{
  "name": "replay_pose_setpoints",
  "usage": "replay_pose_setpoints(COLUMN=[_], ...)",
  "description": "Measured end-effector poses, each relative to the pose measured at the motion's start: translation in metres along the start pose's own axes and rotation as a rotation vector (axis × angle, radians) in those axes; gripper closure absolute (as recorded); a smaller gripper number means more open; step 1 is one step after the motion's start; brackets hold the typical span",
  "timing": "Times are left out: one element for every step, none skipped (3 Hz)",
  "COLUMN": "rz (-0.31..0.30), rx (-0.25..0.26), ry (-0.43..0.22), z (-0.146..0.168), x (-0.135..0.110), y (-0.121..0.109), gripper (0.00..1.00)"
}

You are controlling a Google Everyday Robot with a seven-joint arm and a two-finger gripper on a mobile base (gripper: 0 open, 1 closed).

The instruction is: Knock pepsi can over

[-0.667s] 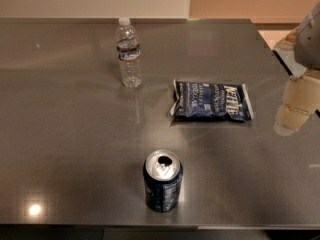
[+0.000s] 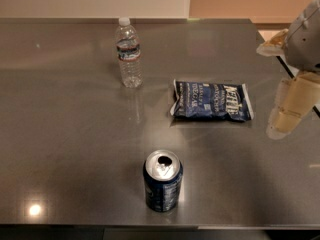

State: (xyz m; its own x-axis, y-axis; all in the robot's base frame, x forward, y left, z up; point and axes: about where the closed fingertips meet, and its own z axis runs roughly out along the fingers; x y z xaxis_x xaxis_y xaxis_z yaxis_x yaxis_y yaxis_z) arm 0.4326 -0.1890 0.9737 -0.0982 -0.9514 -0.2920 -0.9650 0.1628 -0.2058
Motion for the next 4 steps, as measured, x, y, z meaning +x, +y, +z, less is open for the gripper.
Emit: replay_pose_setpoints(rz=[-0.098, -0.189, -0.26, -0.307], rx=[-0.081, -0.155, -0.22, -0.278], ry=[-0.141, -0.309, -0.454, -0.559], z=[0.007, 0.013, 0.023, 0.038], x=[-0.03, -0.061, -0.086, -0.105], y=[0.019, 0.047, 0.076, 0.099], gripper=[0.0, 0.0, 0.0, 0.0])
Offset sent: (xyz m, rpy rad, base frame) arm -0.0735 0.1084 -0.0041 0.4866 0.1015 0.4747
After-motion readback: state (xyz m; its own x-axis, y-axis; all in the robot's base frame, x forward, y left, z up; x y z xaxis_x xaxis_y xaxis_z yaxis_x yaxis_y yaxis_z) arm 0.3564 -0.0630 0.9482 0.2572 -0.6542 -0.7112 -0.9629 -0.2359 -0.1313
